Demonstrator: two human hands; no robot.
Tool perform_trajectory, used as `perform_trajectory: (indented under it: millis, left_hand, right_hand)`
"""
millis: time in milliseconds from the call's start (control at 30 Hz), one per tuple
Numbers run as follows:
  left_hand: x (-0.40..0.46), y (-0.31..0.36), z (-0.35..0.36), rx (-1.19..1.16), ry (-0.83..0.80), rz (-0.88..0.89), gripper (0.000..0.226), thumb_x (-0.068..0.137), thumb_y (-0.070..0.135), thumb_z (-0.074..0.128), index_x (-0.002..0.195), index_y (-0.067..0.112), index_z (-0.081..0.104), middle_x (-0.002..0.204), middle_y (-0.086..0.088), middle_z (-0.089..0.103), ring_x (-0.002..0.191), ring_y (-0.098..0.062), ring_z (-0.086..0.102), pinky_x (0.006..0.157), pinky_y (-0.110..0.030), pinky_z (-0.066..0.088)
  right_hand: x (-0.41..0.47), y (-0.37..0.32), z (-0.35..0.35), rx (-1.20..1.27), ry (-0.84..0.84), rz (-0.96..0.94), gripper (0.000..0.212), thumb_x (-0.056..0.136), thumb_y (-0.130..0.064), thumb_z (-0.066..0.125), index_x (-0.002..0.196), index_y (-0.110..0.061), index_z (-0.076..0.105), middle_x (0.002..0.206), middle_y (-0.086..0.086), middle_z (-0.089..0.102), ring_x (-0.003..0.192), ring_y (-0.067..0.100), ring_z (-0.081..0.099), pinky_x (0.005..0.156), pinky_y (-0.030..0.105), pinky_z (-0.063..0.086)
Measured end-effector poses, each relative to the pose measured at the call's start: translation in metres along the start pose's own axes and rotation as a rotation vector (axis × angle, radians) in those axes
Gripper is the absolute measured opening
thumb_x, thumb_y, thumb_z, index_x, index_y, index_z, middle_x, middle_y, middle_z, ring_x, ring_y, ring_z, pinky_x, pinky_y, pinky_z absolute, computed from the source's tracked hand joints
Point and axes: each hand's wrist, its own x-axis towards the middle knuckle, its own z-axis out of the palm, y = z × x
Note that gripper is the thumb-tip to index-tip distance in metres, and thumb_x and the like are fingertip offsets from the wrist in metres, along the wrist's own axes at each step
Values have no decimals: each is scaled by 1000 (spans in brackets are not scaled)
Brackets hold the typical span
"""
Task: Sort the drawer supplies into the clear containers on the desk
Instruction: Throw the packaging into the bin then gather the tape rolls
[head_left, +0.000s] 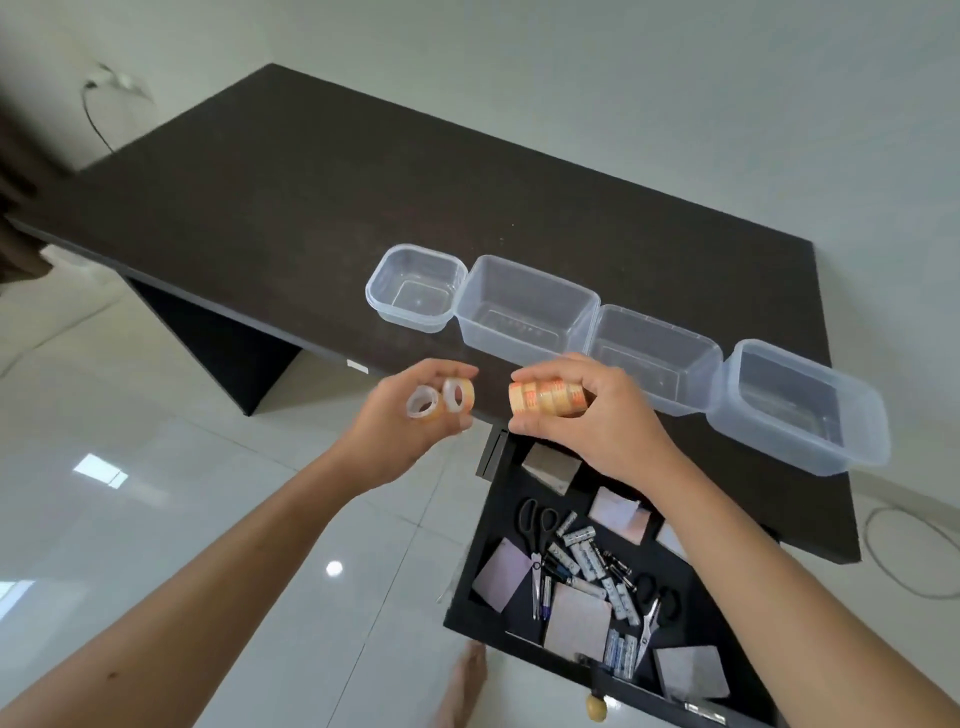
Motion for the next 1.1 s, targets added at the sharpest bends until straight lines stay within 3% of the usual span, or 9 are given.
perform_trajectory:
  millis: [67, 200, 300, 433, 533, 667, 833, 967, 1100]
  left_hand:
    - [21, 14, -18, 38, 64, 42, 43, 88, 15, 83, 123, 38, 71, 107, 13, 72, 102, -11, 69, 90, -30, 58]
    - [66, 25, -56, 65, 172, 50, 41, 88, 18, 82, 123, 38, 70, 111, 10, 73, 104, -17, 70, 93, -45, 63]
    - [97, 24, -78, 140, 245, 90, 41, 90, 20, 81, 125, 34, 68, 114, 13, 71, 104, -9, 69, 89, -36, 62]
    - [132, 10, -90, 205, 276, 99, 41, 90, 22, 82, 125, 35, 67, 115, 20, 69, 105, 4, 64, 84, -18, 53]
    - [151, -4, -92, 236, 293, 110, 42, 91, 25, 82, 127, 34, 64, 116, 25, 66, 108, 6, 62, 83, -10, 49]
    - [164, -18, -94, 238, 295, 101, 52, 89, 27, 84, 134, 29, 60, 123, 19, 66, 111, 1, 64, 93, -18, 54]
    - [170, -20, -90, 232, 271, 35, 73, 84, 23, 89, 144, 26, 49, 143, 10, 59, 125, -6, 57, 97, -11, 47]
    - [173, -19, -88, 229, 271, 9, 81, 81, 21, 91, 147, 27, 45, 149, 8, 56, 135, -9, 54, 108, -25, 49]
    - [173, -19, -84, 242, 241, -8, 85, 79, 22, 93, 147, 30, 43, 150, 10, 53, 137, -10, 52, 114, -33, 48]
  right_hand:
    - [28, -16, -2, 20, 18, -47, 40, 75, -31, 96, 111, -36, 80, 110, -13, 68, 99, 4, 64, 78, 9, 49]
    - [91, -39, 1, -24, 31, -110, 37, 78, -32, 94, 109, -40, 75, 115, -18, 64, 109, -2, 59, 81, 9, 52]
    - [138, -48, 9, -70, 7, -139, 39, 81, -32, 92, 110, -44, 69, 117, -19, 63, 109, 6, 64, 83, 9, 55]
    - [192, -47, 20, -142, -43, -134, 42, 80, -28, 93, 112, -37, 68, 109, -23, 61, 99, 6, 64, 70, 1, 51]
    - [221, -41, 28, -194, -117, -130, 48, 77, -26, 95, 116, -34, 66, 106, -24, 63, 98, 9, 67, 75, 12, 57]
    - [243, -27, 38, -234, -144, -164, 53, 78, -19, 93, 123, -29, 66, 117, -11, 68, 105, 14, 68, 89, 28, 61]
    - [250, -20, 44, -170, -173, -183, 55, 81, -29, 93, 129, -28, 67, 123, -13, 70, 110, 8, 70, 84, 8, 55]
    - [248, -20, 40, -169, -164, -216, 51, 82, -23, 92, 127, -24, 69, 120, -10, 72, 110, 7, 70, 87, 3, 51]
    - [237, -20, 31, -180, -126, -246, 44, 87, -19, 87, 126, -24, 69, 117, -12, 73, 110, 6, 71, 91, 7, 53]
